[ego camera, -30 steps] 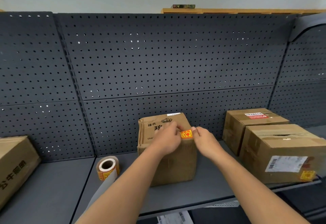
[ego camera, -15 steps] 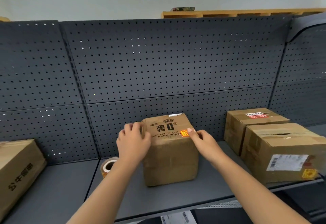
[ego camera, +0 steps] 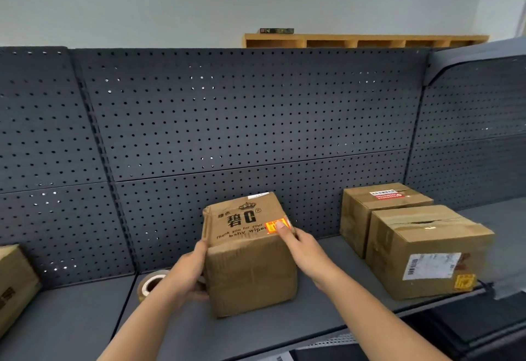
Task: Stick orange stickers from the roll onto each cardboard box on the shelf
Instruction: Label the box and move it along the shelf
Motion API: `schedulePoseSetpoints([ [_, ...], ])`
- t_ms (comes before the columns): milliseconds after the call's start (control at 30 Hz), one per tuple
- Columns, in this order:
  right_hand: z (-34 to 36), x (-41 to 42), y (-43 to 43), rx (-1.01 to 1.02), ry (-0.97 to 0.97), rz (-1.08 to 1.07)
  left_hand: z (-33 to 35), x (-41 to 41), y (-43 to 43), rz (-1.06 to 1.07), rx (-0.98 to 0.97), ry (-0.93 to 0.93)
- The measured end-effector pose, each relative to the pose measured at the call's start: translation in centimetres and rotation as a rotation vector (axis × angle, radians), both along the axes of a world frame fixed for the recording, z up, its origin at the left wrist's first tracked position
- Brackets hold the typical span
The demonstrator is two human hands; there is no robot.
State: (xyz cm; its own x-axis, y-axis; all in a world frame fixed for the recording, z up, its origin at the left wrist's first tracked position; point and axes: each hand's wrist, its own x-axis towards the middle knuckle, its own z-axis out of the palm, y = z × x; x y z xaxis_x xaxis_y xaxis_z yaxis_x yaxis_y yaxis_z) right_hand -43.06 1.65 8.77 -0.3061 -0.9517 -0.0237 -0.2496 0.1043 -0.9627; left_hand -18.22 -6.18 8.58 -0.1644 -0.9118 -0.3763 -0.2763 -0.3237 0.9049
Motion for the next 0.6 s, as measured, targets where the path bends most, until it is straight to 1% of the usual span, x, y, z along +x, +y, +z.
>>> schedulePoseSetpoints([
  [100, 0.0, 0.2, 0.2, -0.022, 0.038, -0.029, -0.1, -0.1, 0.3, 0.002, -0.002, 0.016],
  [200, 1.3, 0.4, 0.7, -0.106, 0.126, -0.071, -0.6, -0.3, 0.9, -0.003, 0.031, 0.109],
  [267, 2.4, 0.6, 0.8, -0.162, 0.272, -0.119, -1.0, -0.5, 1.5, -0.005, 0.068, 0.189],
  [367, 4.0, 1.7, 0.7, -0.203, 0.6, -0.23, -2.3, -1.1, 2.2, 0.032, 0.148, 0.268],
  [467, 5.0, 3.7, 0.7, -0.224, 0.823, -0.184, -4.1, -1.3, 2.0, 0.121, 0.222, 0.367],
  [533, 5.2, 5.0, 0.6, -0.226, 0.922, -0.138, -5.5, -0.8, 1.3, 0.194, 0.24, 0.36],
  [600, 5.3, 6.5, 0.4, -0.241, 0.996, -0.098, -6.8, 0.2, 0.8, 0.184, 0.148, 0.275],
])
